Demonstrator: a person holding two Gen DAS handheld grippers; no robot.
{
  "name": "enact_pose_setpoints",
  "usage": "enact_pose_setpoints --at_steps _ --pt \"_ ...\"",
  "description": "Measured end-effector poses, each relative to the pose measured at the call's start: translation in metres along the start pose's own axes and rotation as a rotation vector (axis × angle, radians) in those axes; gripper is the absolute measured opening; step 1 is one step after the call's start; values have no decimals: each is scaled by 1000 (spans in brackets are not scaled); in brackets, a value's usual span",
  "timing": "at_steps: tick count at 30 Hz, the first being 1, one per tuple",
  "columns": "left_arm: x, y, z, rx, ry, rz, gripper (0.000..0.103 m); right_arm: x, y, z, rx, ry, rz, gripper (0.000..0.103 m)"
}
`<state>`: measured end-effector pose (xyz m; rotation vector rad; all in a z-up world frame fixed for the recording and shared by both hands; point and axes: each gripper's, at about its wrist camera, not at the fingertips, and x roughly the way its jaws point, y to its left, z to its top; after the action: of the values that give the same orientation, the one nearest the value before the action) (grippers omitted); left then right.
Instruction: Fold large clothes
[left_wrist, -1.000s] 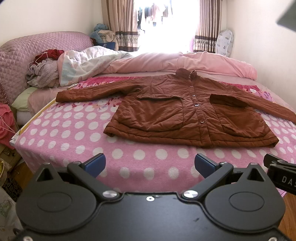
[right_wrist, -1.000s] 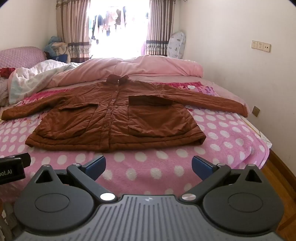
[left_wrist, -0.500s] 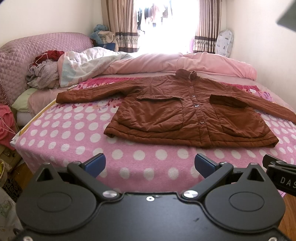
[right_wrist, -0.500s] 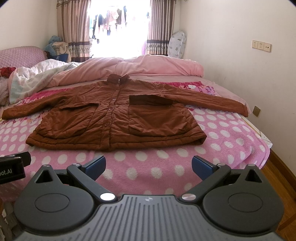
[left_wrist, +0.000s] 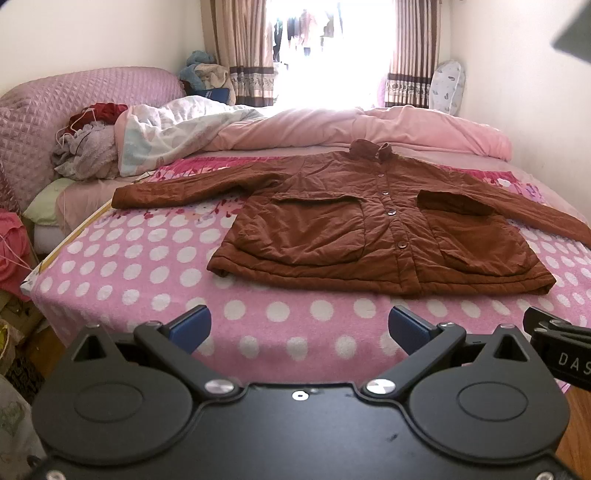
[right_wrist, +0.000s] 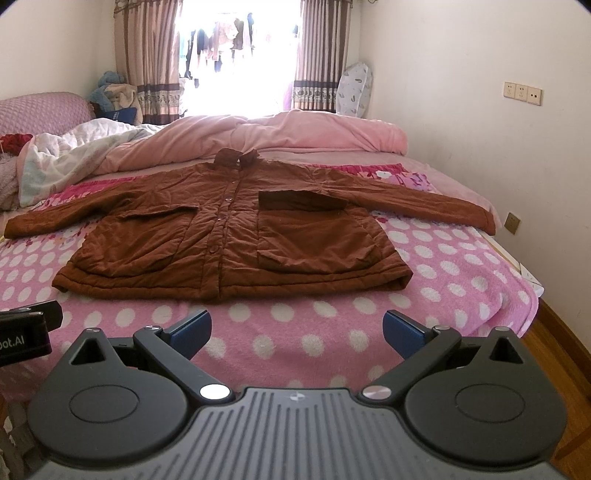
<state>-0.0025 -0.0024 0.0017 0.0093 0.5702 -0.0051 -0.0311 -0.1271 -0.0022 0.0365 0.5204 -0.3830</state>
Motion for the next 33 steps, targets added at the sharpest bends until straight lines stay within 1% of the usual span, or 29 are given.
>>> enact_pose_setpoints --at_steps 33 --pt "-3 1 -1 -1 -2 -1 103 1 -2 1 -2 3 2 103"
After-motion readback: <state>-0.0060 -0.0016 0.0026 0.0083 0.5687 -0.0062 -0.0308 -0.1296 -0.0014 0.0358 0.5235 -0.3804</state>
